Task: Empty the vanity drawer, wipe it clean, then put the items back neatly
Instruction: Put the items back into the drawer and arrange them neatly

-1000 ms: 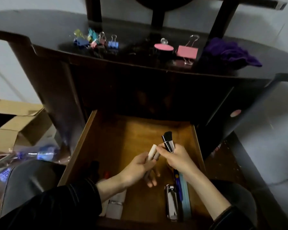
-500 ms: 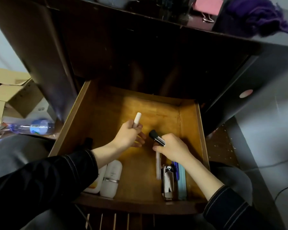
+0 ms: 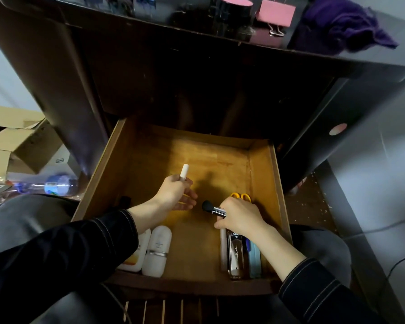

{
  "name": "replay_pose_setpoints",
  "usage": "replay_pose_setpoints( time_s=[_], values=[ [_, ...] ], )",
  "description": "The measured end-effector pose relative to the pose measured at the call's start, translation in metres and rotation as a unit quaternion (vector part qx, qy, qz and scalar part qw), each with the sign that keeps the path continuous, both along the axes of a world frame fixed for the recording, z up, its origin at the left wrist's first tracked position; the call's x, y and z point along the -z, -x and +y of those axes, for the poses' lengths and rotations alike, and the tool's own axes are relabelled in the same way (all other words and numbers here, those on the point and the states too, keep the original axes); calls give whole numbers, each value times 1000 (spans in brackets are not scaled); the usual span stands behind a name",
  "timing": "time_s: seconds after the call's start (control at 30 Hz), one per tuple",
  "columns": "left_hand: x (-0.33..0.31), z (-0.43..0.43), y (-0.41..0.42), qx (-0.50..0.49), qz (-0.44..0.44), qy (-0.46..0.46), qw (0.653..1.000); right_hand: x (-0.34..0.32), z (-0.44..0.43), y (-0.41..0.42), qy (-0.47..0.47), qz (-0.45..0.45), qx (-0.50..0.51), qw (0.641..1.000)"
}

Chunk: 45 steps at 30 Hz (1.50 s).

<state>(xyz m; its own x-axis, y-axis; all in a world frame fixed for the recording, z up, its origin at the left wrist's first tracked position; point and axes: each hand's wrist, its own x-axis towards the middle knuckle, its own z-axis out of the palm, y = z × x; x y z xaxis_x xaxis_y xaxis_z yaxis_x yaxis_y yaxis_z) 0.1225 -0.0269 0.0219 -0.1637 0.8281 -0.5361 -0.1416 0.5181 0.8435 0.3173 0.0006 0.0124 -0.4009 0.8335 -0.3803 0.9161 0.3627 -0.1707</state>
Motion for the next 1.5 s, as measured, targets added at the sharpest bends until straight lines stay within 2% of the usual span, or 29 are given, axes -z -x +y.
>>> replay_pose_setpoints(
  time_s=[0.47,0.63,0.7,0.77,0.9,1.0,1.2,1.33,1.5],
  values=[
    [2,4,0,-13,-25,19,999,1,-1,-1,51,-13,-45,998],
    [-1,4,-3,-12,-40,45,998,2,1,-2,14,13,-20,1000],
    [-3,3,-4,-5,-49,55,997,0,3,-2,-18,44,13,999],
    [-5,1,-6,10,-72,70,995,-3,5,0,-19,114,71,991],
    [-4,-7,-12,90,-125,91,984,-10,9,4,7,302,154,941],
    [2,-15,-20,172,-104,92,975,-12,12,5,50,369,156,915],
    [13,-23,-28,250,-15,83,965,-8,9,6,116,326,97,933],
    [17,-20,-25,275,72,99,954,0,8,5,81,221,101,967],
    [24,-16,-25,297,149,91,939,6,8,3,39,101,79,991]
  ],
)
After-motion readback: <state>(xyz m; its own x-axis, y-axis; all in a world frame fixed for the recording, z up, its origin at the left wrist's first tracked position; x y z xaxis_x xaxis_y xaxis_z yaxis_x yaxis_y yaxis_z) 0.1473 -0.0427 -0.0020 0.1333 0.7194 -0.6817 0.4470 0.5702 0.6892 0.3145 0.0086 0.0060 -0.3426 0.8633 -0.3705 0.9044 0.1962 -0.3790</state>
